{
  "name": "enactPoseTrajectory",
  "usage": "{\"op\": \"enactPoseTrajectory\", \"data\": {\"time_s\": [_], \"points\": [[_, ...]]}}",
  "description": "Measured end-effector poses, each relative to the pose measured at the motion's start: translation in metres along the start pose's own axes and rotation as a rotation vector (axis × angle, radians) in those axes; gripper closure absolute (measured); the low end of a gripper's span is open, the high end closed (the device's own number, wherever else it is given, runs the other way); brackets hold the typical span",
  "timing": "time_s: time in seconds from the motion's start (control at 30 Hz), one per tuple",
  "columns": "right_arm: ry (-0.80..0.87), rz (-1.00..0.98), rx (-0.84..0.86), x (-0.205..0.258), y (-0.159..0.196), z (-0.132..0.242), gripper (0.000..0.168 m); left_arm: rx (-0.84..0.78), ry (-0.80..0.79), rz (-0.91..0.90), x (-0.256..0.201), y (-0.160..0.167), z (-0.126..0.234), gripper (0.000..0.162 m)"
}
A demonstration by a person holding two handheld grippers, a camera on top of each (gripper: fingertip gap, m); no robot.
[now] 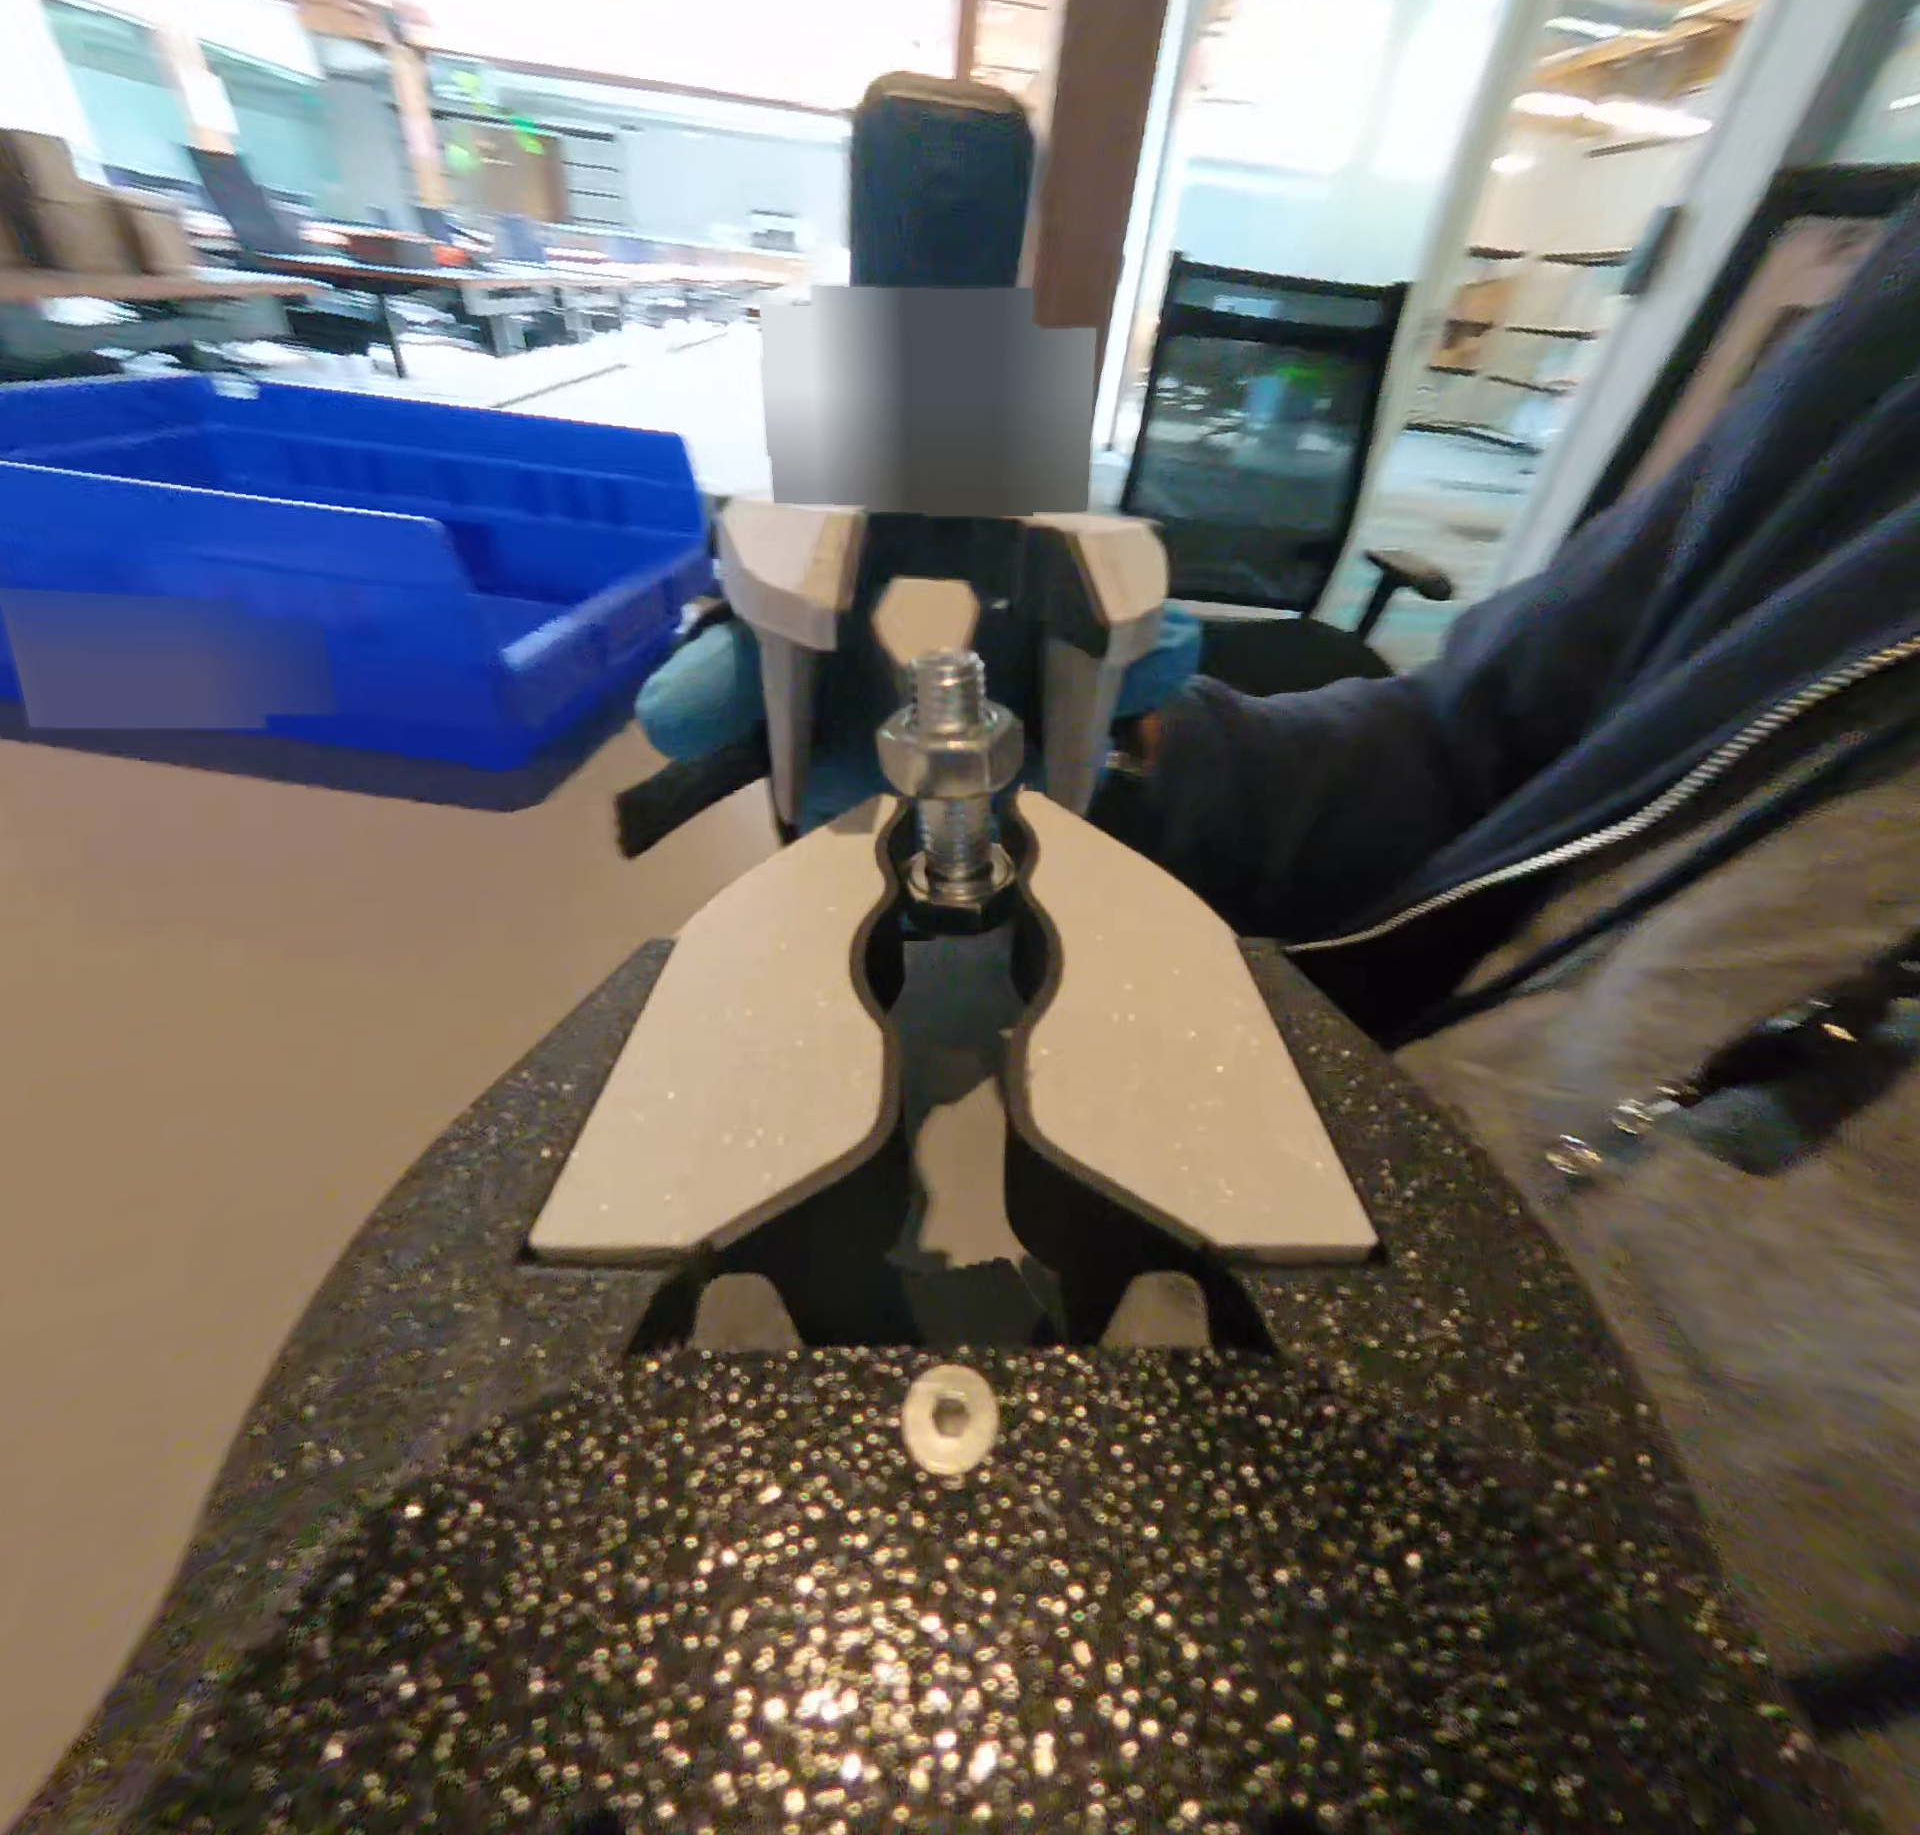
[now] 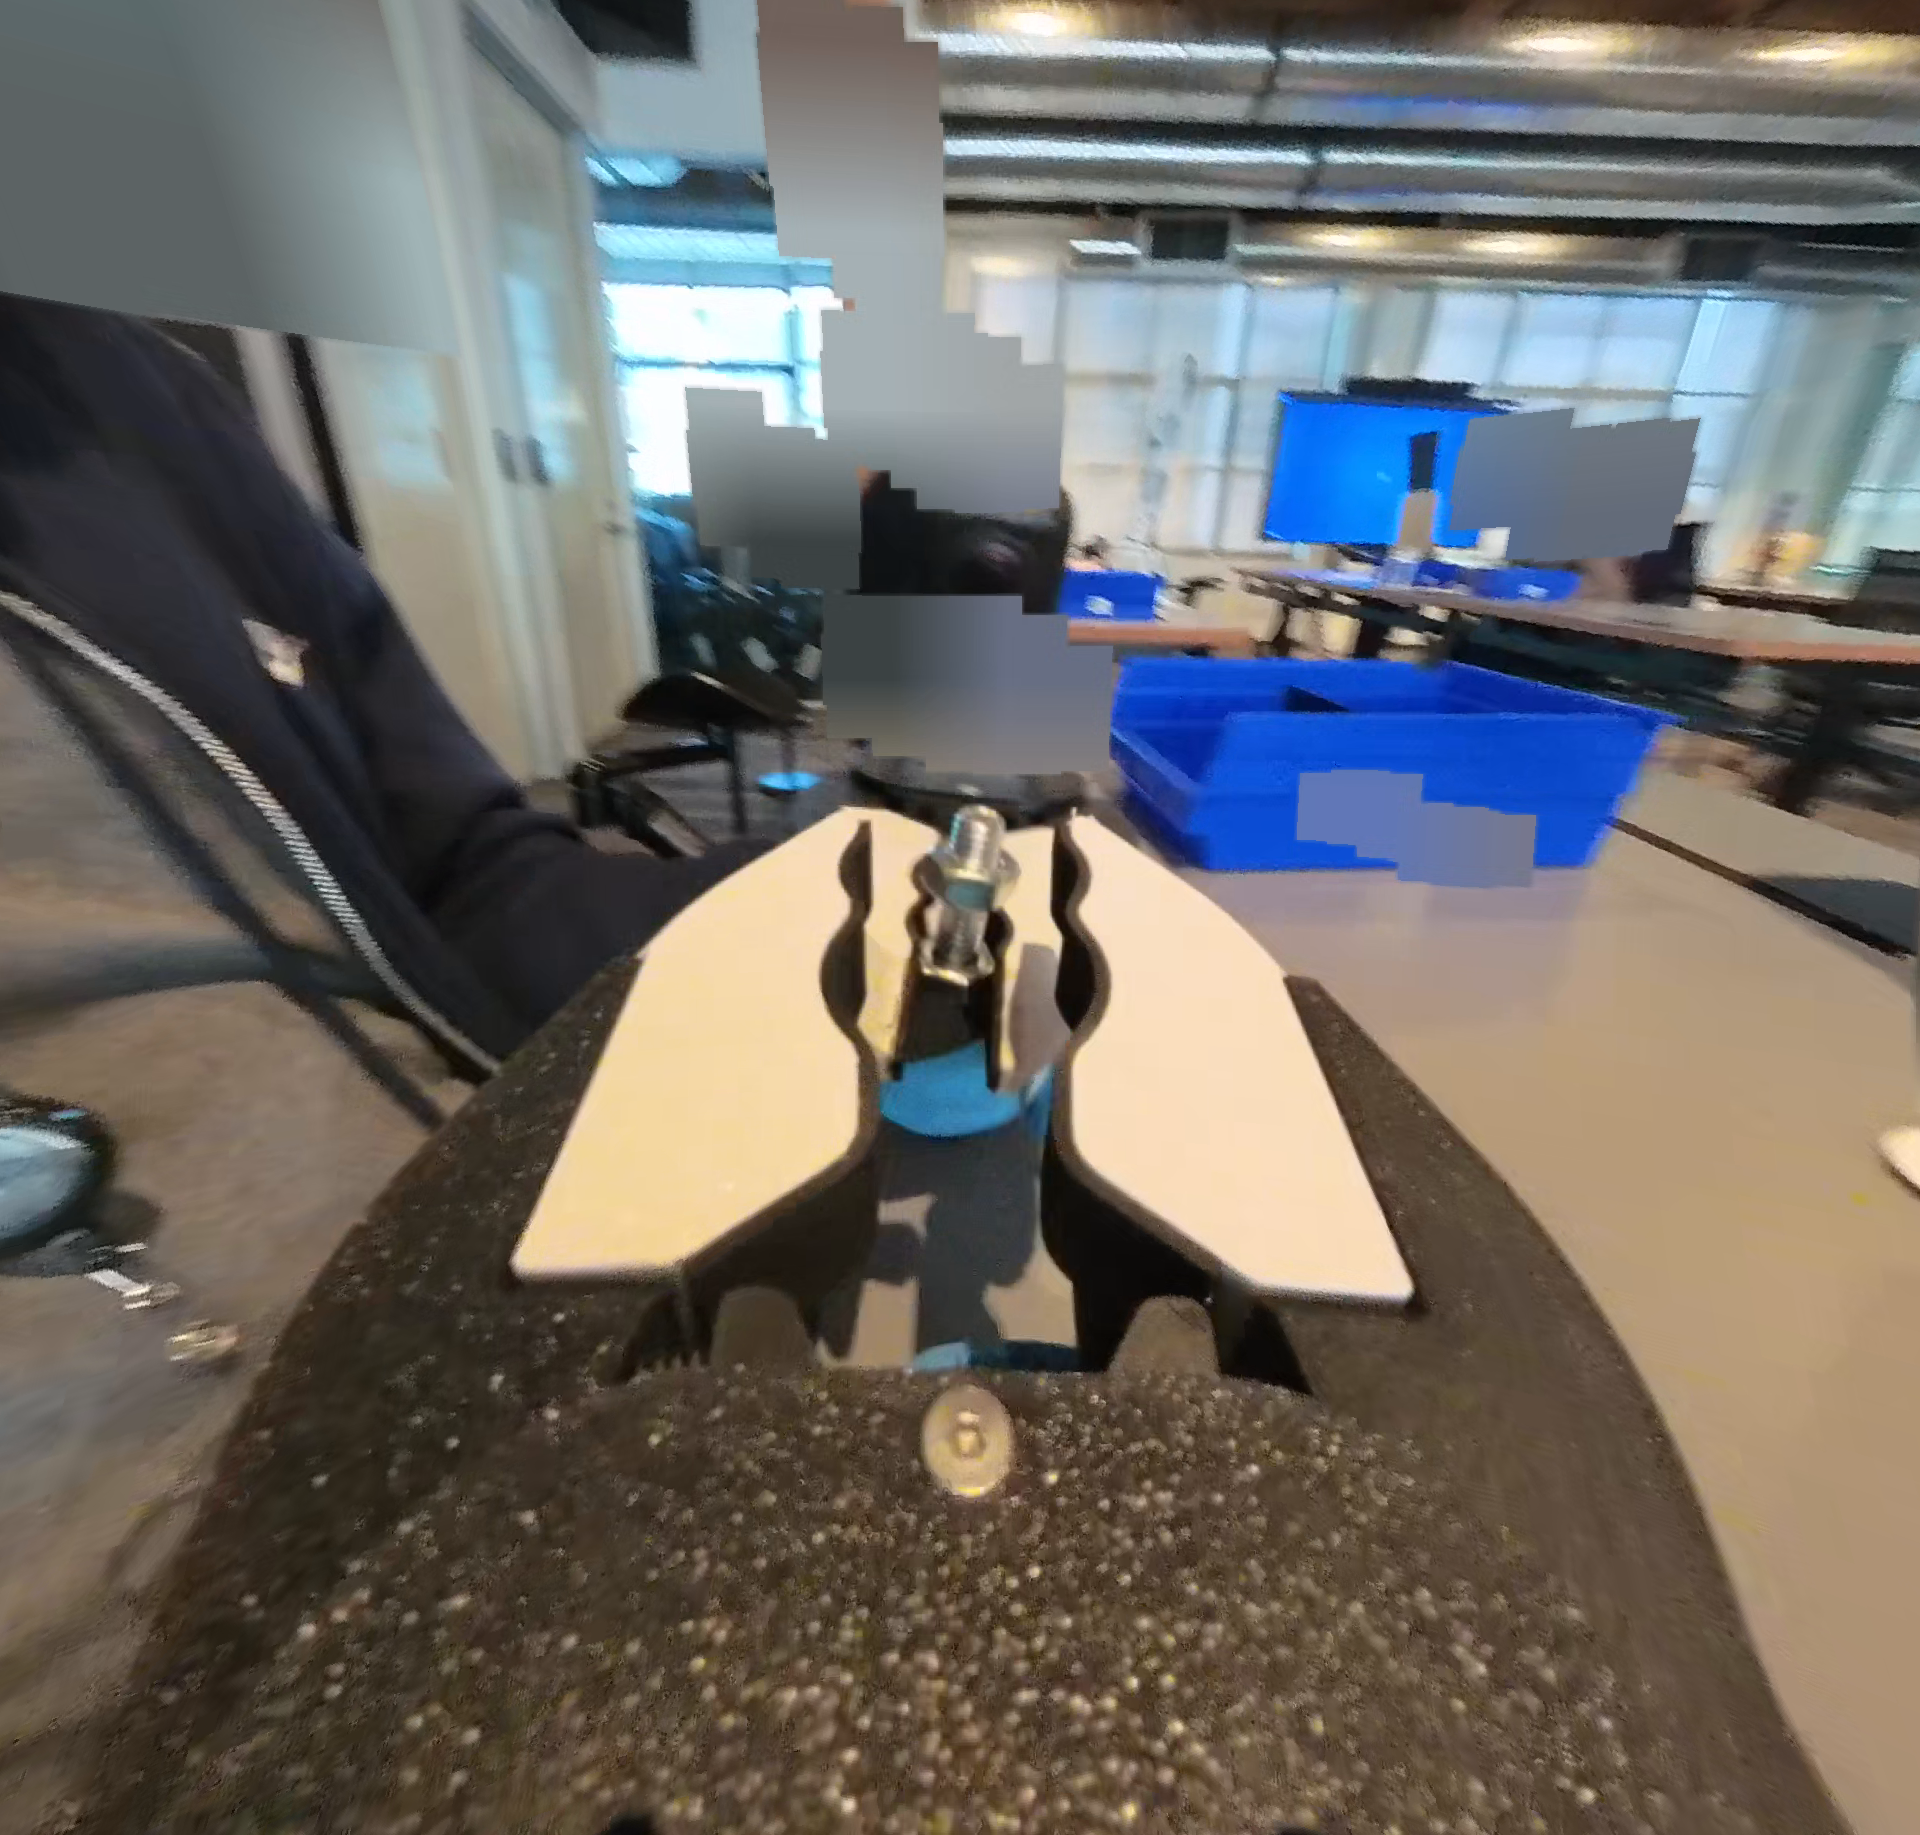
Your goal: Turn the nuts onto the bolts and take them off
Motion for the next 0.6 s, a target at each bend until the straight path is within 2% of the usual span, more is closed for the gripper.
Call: {"op": "enactPoseTrajectory", "data": {"time_s": [0.1,0.27,0.37,0.5,0.6], "points": [[-0.067,-0.028,0.029,0.001,0.002,0.0,0.137,-0.013,0.097,0.026,-0.004,0.0,-0.001,0.147],[-0.088,-0.016,0.091,0.004,0.006,-0.005,0.138,0.016,0.145,0.024,-0.007,0.001,-0.003,0.147],[-0.094,-0.013,0.086,0.005,0.006,-0.006,0.146,0.024,0.135,0.026,-0.007,0.002,-0.004,0.147],[0.012,0.005,0.099,0.0,0.007,-0.006,0.15,0.04,-0.051,-0.041,0.0,0.0,-0.002,0.147],[0.189,0.068,0.138,-0.005,0.009,-0.006,0.15,0.086,-0.328,-0.144,0.007,0.001,-0.001,0.147]]}}
Point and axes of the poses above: each gripper's, where its closed fingertips meet, z back along the fingers, y out of its underside, x = y × z across the jaws, the point moved 10 cm from there along z, back along the fingers
